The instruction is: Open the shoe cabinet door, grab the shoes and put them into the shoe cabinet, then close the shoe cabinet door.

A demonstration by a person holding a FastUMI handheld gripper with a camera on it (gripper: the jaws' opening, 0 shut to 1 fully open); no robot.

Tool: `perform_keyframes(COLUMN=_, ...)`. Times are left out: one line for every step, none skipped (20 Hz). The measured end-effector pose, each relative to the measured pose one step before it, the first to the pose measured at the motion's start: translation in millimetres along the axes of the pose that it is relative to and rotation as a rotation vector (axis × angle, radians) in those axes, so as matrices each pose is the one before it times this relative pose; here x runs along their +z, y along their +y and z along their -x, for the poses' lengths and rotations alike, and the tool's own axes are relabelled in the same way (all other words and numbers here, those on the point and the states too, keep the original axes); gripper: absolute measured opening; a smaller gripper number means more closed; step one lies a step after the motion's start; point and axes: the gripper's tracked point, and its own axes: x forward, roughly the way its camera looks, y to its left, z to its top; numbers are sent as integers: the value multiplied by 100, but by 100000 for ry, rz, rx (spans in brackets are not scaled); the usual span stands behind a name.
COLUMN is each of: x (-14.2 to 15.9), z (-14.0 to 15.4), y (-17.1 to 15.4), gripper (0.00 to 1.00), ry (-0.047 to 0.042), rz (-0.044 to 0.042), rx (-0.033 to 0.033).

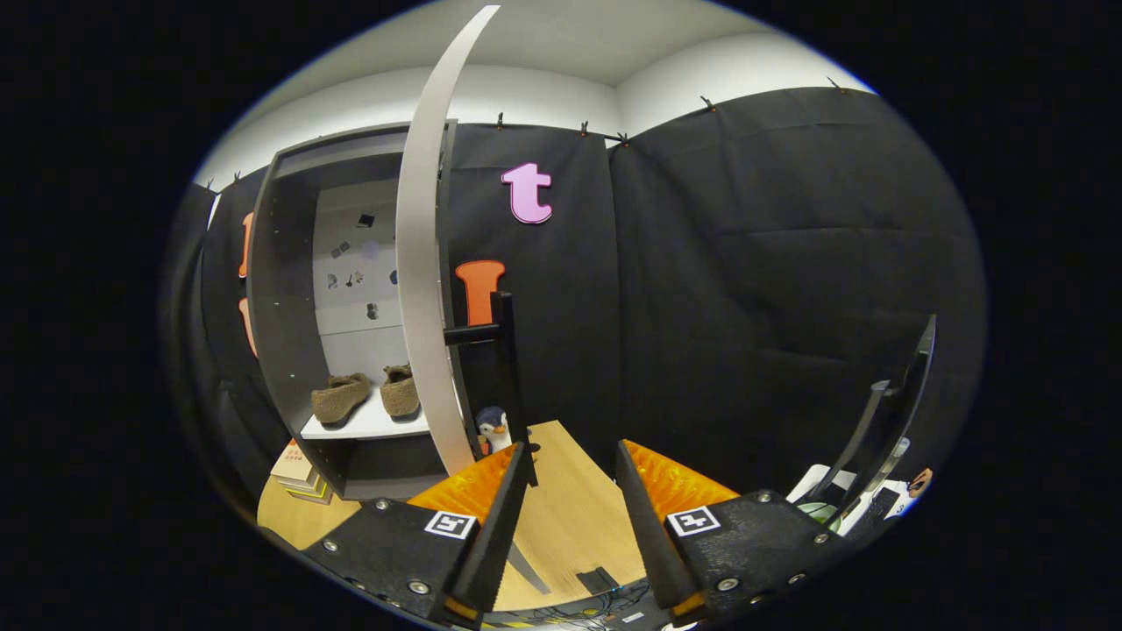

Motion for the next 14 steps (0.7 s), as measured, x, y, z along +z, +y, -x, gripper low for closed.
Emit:
perform_keyframes(x=191, z=60, y=31, gripper=65, ry=-977, rz=146, rx=-153)
perform_keyframes(x=165, z=135, y=202, gripper=65, ry=-491, rz=14, rx=27)
perform_keyframes(x=-14, z=115, y=105, gripper=65, ry=-200, rz=-100, rx=63)
perform_keyframes(x=-48, z=27, y=66, gripper=65, ry=-101, rz=0, rx=-59)
perform_keyframes(x=-38, z=79, y=56, gripper=65, ry=-94, rz=427, rx=-83)
perform_keyframes(x=77, z=42, y=-25, gripper=65, ry=-471, rz=424, rx=-453)
perform_keyframes(x=97, z=49, y=2, gripper=65, ry=-217, rz=310, rx=-464)
perform_keyframes(x=27, z=34, y=164, gripper=65, ry=-561, rz=385, rx=-213)
perform_keyframes(x=-13, z=158, y=197, gripper=65, ry=-227, rz=525, rx=67)
perform_keyframes(x=59, z=237, y=309, gripper=65, ry=-878, rz=493, rx=490)
perform_keyframes(x=58, z=256, y=397, gripper=65, ry=-263, rz=-150, rx=780)
perform_keyframes(x=-48, z=254, y=644, gripper=65, ry=-53, rz=-731, rx=979)
perform_keyframes(x=-23, z=304, y=646, gripper=64, ry=-49, rz=-720, rx=1423)
perform_keyframes(x=-102, z=278, y=690, gripper=64, ry=-353, rz=-872, rx=1591)
